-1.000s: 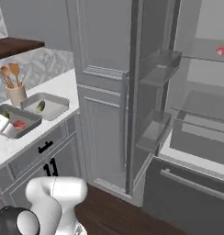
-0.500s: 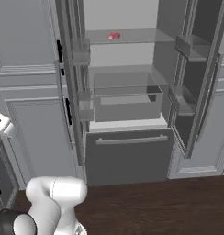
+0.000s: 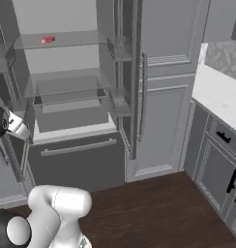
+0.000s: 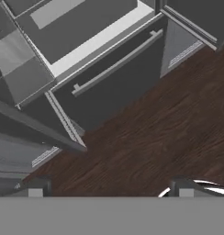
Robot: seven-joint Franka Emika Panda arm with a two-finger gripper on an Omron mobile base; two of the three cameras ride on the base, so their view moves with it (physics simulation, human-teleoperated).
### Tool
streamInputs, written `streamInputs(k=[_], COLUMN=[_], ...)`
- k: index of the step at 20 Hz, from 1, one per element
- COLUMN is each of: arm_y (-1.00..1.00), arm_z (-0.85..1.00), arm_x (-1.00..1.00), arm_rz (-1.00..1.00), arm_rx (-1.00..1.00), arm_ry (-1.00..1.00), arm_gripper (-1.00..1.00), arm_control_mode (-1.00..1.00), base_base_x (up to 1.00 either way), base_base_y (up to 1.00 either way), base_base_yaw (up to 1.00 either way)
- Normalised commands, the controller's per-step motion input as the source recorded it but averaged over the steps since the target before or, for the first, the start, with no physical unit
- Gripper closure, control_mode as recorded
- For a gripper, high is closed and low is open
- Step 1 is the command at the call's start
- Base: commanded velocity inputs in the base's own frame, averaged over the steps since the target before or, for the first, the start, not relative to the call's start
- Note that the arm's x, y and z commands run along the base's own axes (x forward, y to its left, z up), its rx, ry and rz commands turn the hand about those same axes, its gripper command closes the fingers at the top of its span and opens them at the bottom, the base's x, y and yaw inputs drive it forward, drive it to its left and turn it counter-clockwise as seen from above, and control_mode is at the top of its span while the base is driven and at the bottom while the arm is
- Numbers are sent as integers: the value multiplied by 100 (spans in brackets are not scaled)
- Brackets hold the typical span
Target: Place one cucumber and one steak in each tupperware on the nearby counter, to pack two identical lunches.
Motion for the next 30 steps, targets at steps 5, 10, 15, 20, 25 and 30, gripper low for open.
streamInputs(k=[5,10,15,20,25,30], arm_y=[0,0,0,0,0,0], arm_z=[0,0,0,0,0,0], arm_x=[0,0,0,0,0,0], arm_rz=[0,0,0,0,0,0], arm_rx=[0,0,0,0,0,0], arm_ry=[0,0,0,0,0,0], arm_gripper=[-100,-100,-100,-100,-100,-100], arm_control_mode=[100,100,100,100,100,100], base_base_x=[1,40,45,49,93,100], base_base_y=[-98,-26,16,4,-1,0], base_base_yaw=[9,33,44,27,-7,-2])
